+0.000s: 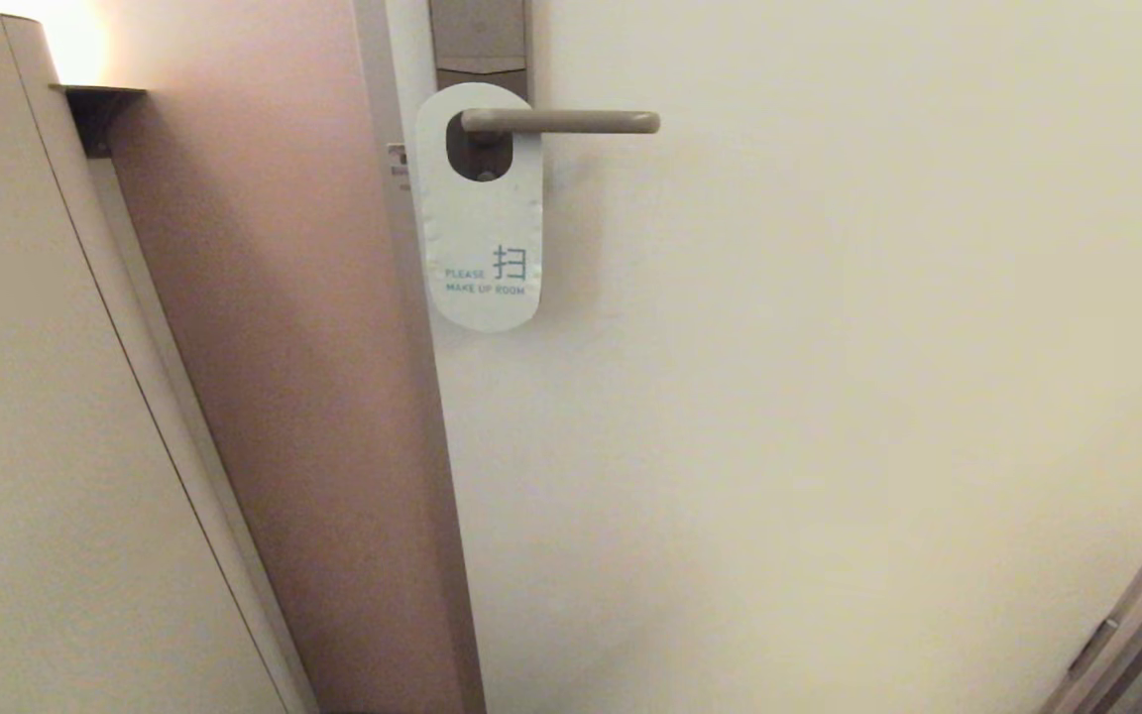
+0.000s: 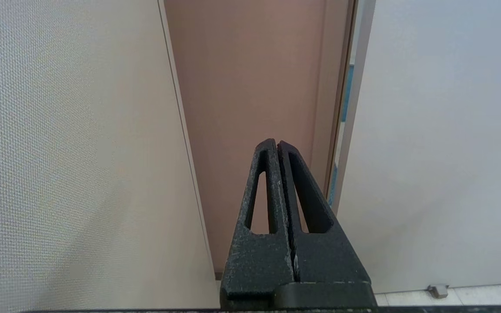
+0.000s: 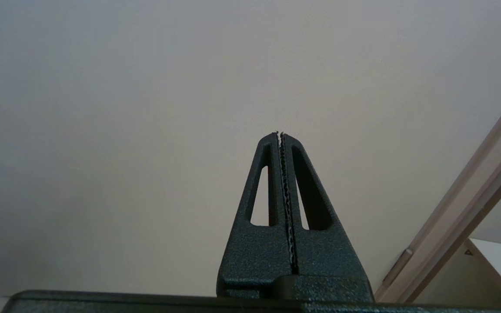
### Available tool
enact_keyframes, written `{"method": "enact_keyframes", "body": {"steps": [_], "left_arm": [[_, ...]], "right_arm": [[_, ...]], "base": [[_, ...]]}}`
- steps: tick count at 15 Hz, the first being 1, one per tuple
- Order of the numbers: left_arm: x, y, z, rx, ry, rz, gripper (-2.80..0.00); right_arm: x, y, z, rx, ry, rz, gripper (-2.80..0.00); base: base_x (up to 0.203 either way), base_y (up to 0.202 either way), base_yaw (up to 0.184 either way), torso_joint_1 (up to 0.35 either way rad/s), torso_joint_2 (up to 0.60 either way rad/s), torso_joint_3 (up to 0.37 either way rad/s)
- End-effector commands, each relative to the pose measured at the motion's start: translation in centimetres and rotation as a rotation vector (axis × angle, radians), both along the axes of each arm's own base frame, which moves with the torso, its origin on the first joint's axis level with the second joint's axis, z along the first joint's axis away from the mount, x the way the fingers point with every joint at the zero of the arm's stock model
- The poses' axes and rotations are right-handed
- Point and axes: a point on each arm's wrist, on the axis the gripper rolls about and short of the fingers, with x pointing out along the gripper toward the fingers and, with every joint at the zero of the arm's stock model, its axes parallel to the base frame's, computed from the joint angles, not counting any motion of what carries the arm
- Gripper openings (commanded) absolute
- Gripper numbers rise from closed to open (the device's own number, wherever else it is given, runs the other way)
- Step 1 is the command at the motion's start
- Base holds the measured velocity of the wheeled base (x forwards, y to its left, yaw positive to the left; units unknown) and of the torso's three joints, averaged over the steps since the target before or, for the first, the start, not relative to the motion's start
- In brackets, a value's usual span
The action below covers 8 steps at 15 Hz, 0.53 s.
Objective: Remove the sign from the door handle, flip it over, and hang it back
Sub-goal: Take down the sign
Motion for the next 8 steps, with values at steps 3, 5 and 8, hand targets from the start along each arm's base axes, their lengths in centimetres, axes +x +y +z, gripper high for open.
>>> {"method": "enact_keyframes", "body": {"steps": [3, 5, 8], "left_arm": [[-0.01, -0.01, 0.00, 0.020, 0.002, -0.004, -2.80], [0.00, 0.00, 0.00, 0.020, -0.001, -0.001, -2.80], [-0.01, 0.00, -0.04, 0.015, 0.006, -0.002, -2.80]], "right_arm": [[0.00, 0.00, 0.01, -0.002, -0.001, -0.001, -2.80], [0.00, 0.00, 0.01, -0.002, -0.001, 0.001, -2.80], [0.00, 0.00, 0.01, -0.002, -0.001, 0.001, -2.80]], "base": [[0.000, 0.000, 0.000, 0.000, 0.00, 0.000], [0.000, 0.000, 0.000, 0.000, 0.00, 0.000], [0.000, 0.000, 0.000, 0.000, 0.00, 0.000]]}}
